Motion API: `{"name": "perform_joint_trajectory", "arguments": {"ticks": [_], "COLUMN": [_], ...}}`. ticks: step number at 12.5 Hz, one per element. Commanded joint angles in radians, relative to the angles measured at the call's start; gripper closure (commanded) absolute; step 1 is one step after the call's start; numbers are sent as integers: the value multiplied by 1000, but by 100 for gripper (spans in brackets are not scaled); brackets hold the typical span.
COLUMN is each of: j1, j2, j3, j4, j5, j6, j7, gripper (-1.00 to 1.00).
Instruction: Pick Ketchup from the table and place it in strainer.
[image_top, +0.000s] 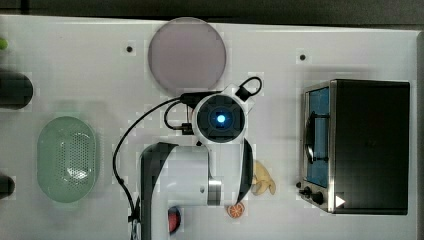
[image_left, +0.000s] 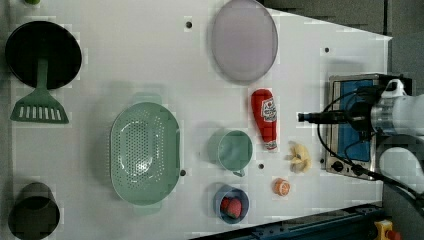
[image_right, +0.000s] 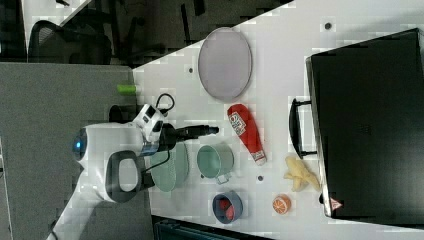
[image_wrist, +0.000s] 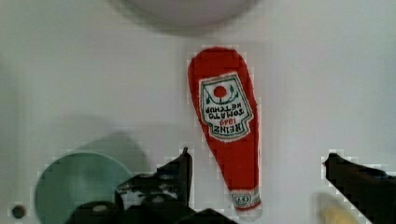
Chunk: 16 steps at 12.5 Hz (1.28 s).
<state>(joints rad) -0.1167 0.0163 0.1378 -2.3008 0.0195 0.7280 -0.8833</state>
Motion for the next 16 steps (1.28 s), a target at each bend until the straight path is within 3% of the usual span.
{"name": "perform_joint_trajectory", "arguments": {"ticks": [1, 3, 14, 15, 16], "j1": [-7, -7, -7, -7, -7], "j2": [67, 133, 367, 375, 380], "j3": [-4, -3, -4, -4, -5], "j4": [-38, -38, -69, -71, -74], "j5": [-42, -85, -85, -85, -85], "j6": [68, 126, 390, 399, 415], "j7": [-97, -96, -92, -91, -87], "gripper": [-100, -100, -100, -92, -68]}}
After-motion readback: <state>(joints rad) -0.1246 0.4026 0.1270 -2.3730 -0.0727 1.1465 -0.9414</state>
